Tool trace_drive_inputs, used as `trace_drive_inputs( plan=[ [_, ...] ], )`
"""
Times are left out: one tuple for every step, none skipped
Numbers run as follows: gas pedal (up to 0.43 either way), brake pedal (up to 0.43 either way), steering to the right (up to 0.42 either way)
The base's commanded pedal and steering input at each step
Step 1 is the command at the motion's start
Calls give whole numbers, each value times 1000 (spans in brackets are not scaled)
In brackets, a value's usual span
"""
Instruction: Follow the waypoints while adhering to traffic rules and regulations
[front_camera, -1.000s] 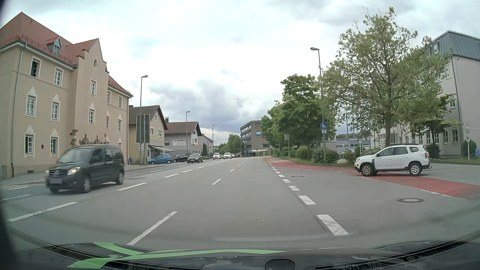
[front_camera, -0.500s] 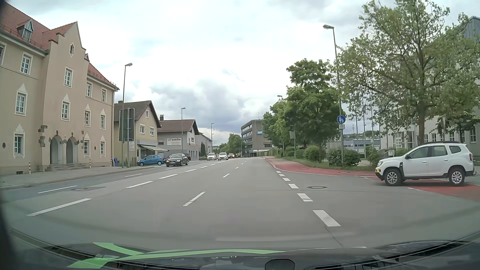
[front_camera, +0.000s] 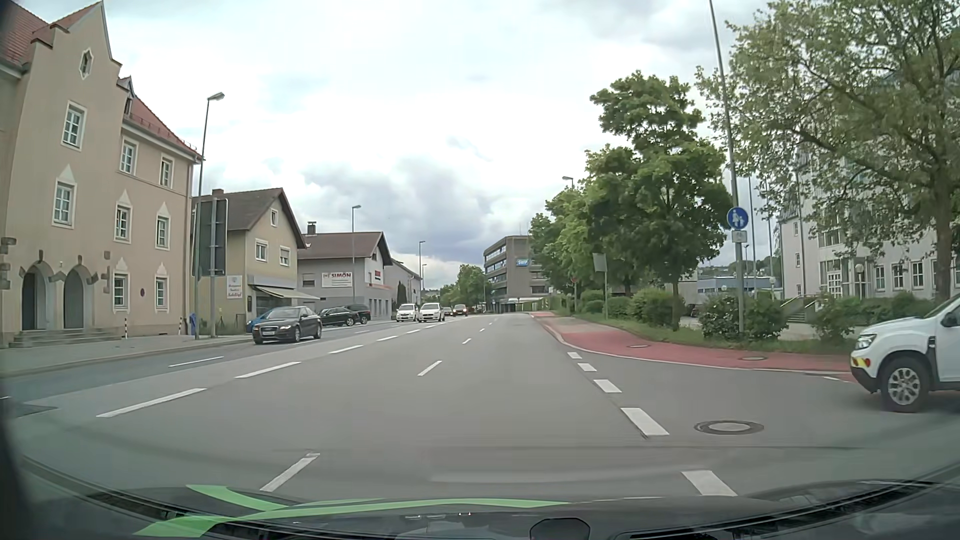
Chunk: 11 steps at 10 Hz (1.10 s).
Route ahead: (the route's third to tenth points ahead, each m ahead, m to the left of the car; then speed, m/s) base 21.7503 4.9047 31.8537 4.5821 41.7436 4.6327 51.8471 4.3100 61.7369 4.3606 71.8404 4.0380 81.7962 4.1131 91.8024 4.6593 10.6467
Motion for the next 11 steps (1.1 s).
trace_drive_inputs(
  plan=[
    [79, 0, -6],
    [79, 0, -7],
    [79, 0, -6],
    [79, 0, -7],
    [79, 0, -7],
    [79, 0, -7],
    [79, 0, -7],
    [79, 0, -6],
    [79, 0, -7],
    [79, 0, -6],
    [79, 0, -6]
  ],
)
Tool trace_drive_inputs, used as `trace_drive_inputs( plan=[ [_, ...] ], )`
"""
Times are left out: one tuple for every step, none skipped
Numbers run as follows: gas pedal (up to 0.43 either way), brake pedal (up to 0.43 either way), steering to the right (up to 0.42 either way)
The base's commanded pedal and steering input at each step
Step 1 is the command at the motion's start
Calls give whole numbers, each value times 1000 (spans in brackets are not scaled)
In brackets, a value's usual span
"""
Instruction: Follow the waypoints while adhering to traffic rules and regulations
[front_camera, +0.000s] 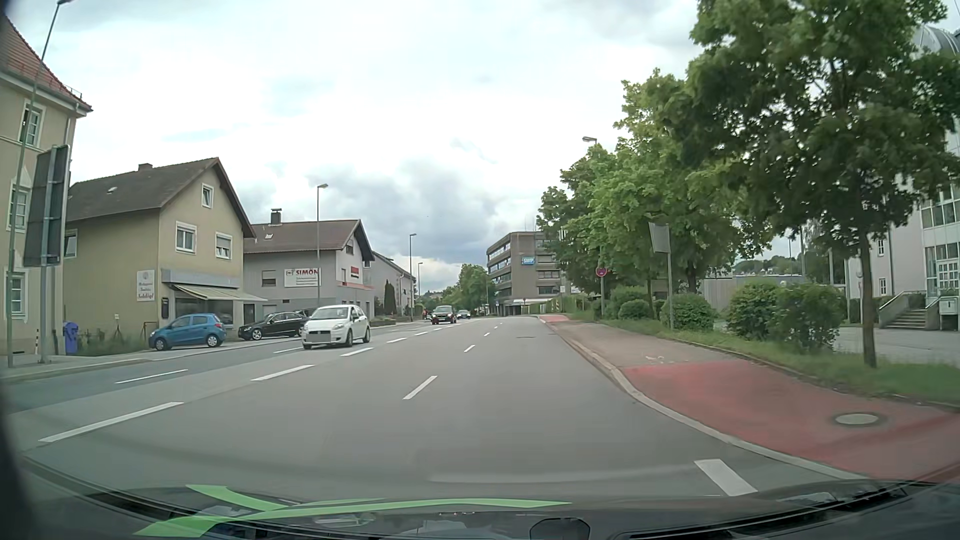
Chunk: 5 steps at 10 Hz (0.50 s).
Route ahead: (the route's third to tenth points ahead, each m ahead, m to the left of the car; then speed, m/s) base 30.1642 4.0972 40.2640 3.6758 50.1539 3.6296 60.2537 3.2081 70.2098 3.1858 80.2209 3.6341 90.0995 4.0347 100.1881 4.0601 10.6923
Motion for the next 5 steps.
trace_drive_inputs(
  plan=[
    [79, 0, -6],
    [79, 0, -6],
    [79, 0, -4],
    [79, 0, -3],
    [79, 0, 0]
  ],
)
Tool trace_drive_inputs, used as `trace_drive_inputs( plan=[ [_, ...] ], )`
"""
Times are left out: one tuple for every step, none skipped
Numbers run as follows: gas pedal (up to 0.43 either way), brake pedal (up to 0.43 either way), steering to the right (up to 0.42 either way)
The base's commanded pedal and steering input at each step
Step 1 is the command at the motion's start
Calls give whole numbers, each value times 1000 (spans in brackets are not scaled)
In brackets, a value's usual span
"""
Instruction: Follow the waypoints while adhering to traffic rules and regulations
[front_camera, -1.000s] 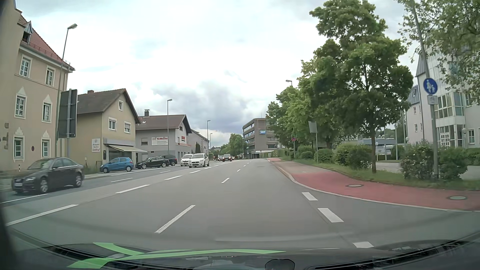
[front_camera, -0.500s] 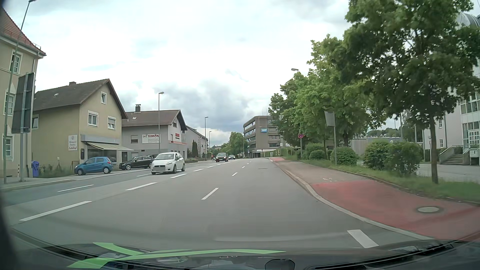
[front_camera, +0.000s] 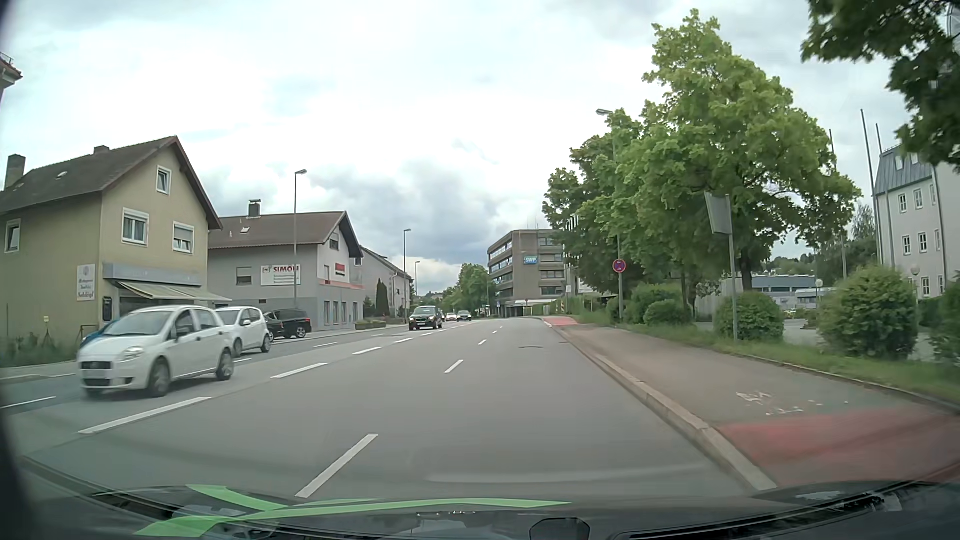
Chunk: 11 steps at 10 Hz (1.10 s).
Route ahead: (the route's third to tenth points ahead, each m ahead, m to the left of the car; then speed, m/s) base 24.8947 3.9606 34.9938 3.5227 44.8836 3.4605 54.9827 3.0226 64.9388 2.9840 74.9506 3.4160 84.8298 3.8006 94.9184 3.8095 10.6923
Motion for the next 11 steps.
trace_drive_inputs(
  plan=[
    [79, 0, 0],
    [79, 0, 0],
    [79, 0, 0],
    [79, 0, 1],
    [79, 0, 2],
    [79, 0, 2],
    [79, 0, 2],
    [79, 0, 3],
    [67, 0, 2],
    [67, 0, 2],
    [67, 0, 2]
  ],
)
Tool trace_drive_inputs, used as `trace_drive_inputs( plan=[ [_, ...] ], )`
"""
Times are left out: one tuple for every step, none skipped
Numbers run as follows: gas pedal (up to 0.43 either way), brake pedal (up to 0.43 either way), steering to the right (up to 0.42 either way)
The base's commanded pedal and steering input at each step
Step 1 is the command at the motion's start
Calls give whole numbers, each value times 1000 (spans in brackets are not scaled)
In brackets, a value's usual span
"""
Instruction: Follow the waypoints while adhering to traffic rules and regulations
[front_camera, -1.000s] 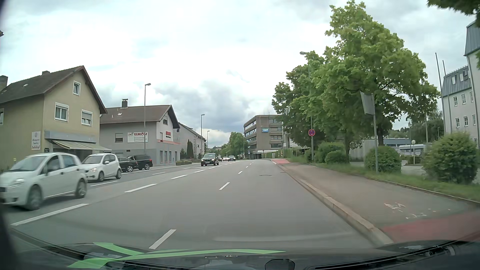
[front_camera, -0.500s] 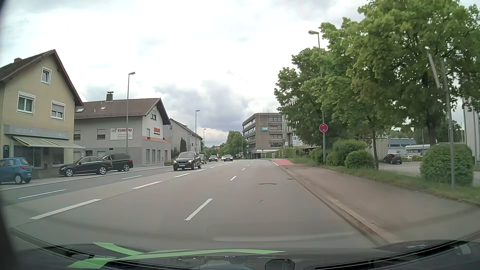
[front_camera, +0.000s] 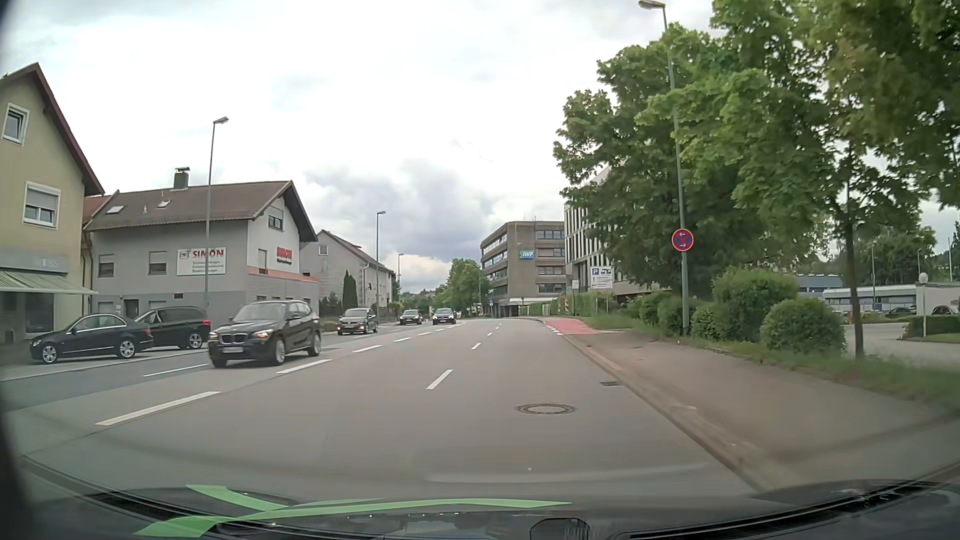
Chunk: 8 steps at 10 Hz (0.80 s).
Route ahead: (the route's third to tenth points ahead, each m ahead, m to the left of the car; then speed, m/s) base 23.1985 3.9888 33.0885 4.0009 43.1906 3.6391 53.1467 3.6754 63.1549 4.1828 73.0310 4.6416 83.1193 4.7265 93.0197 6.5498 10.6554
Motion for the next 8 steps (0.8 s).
trace_drive_inputs(
  plan=[
    [67, 0, 3],
    [67, 0, 3],
    [67, 0, 3],
    [67, 0, 2],
    [79, 0, 2],
    [79, 0, 2],
    [79, 0, 2],
    [79, 0, 2]
  ],
)
